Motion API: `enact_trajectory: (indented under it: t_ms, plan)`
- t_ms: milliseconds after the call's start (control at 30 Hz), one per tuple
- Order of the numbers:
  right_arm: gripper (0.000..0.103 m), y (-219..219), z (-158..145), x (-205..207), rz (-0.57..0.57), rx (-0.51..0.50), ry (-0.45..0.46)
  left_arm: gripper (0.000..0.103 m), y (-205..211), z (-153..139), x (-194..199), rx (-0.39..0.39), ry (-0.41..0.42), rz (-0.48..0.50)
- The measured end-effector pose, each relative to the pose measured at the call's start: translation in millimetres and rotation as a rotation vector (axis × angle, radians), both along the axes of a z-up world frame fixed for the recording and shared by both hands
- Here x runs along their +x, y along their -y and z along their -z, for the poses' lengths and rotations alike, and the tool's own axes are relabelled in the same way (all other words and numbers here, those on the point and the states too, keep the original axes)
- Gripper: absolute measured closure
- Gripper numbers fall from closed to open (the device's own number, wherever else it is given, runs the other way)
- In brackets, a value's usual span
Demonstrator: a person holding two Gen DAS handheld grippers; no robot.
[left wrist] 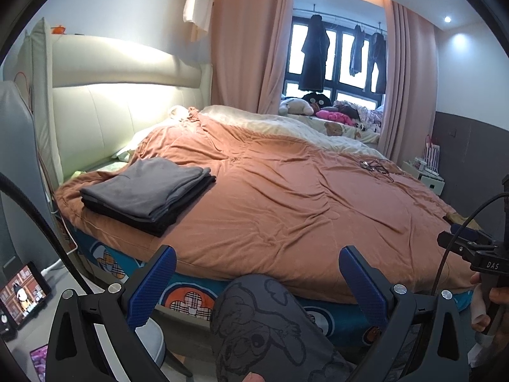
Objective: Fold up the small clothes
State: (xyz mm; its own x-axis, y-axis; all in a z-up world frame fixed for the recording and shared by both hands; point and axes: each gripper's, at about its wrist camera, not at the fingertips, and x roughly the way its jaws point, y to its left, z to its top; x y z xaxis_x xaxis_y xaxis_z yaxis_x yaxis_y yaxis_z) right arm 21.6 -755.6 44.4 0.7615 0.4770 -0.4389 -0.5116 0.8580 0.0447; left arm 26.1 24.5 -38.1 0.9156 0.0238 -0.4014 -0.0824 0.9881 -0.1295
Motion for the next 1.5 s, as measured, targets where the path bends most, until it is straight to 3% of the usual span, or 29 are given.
enact_trajectory:
  t_ms: [1500]
  plan:
    - [0.0, 14.9, -4.0, 8.7, 0.019, 0.012, -0.019, 0.0, 0.4, -8.2, -10.6, 0.024, 0.022, -0.018]
